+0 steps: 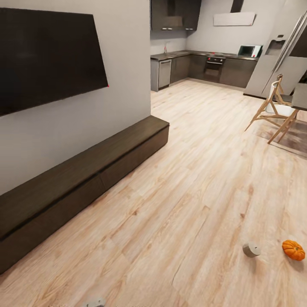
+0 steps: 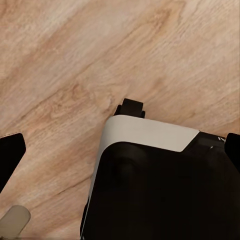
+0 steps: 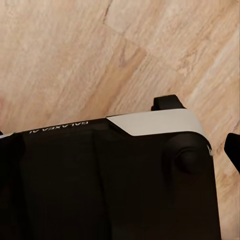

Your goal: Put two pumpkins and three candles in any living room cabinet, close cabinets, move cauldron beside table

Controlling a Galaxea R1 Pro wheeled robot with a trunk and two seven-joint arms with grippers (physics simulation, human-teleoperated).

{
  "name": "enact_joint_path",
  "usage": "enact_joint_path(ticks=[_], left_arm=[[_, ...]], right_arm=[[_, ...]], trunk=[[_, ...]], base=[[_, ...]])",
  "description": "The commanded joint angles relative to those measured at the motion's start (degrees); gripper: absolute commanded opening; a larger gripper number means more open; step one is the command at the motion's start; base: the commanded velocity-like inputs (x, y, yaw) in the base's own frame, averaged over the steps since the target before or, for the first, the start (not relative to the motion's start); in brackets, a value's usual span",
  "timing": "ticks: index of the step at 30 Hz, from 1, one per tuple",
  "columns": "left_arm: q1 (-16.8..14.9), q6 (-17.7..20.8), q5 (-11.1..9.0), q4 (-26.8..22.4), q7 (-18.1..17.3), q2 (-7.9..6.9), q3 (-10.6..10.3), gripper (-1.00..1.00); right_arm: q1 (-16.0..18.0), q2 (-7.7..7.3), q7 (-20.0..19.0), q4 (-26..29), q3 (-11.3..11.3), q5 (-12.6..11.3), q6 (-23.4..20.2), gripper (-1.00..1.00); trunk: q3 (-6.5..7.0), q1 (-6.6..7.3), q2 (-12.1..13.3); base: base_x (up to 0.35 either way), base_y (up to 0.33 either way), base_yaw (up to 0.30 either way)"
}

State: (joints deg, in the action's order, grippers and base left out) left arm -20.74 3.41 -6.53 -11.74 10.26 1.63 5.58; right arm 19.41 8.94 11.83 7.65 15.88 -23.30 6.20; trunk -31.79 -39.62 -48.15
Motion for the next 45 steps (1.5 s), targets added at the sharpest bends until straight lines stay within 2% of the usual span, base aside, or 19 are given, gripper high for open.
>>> enact_joint_path(ticks=[1,45], left_arm=[[0.0,0.3,-0.5,-0.1,0.1,0.04,0.2,1.00],[0.0,0.3,-0.3,0.4,0.1,0.38,0.2,1.00]], right_arm=[[0.0,-0.02,0.3,0.0,0.5,-0.6,0.2,1.00],[0.0,-0.42,1.2,-0.1,0.1,-1.2,1.1,1.00]], trunk=[[-0.10,0.00,0.0],[-2.90,0.00,0.0]], base=[[0.000,0.000,0.248],[0.000,0.000,0.216]])
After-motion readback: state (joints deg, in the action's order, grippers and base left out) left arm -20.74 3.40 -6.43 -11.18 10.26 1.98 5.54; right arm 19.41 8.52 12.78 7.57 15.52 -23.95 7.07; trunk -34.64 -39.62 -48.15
